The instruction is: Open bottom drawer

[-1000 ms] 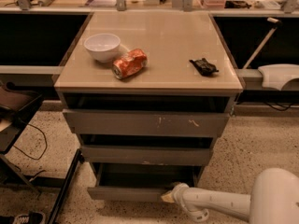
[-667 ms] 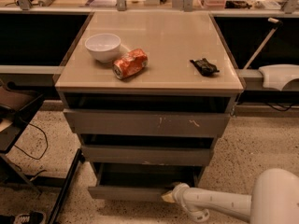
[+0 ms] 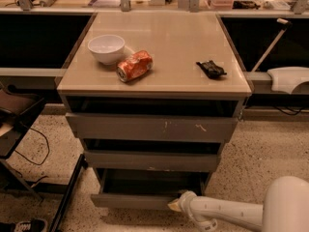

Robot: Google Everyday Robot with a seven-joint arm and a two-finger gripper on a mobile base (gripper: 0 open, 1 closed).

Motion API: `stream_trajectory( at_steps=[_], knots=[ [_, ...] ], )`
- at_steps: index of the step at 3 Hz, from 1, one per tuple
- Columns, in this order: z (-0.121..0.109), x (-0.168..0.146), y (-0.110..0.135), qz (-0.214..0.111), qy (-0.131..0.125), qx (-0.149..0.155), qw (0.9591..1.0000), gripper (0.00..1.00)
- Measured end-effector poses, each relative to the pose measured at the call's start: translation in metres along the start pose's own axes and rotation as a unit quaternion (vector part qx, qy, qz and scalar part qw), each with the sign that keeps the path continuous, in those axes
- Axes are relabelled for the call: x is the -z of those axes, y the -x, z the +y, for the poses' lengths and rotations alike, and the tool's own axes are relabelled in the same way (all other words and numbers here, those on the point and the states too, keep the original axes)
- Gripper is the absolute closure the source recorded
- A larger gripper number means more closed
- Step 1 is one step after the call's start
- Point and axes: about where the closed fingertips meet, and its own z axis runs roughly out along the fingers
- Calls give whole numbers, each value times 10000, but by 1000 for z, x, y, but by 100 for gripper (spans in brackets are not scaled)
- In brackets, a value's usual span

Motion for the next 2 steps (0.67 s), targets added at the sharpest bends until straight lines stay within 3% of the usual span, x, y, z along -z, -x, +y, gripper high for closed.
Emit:
stream_trajectory(
  at_steps=[2],
  knots=[
    [3, 5, -3, 7, -3, 7, 10000, 100]
  ],
)
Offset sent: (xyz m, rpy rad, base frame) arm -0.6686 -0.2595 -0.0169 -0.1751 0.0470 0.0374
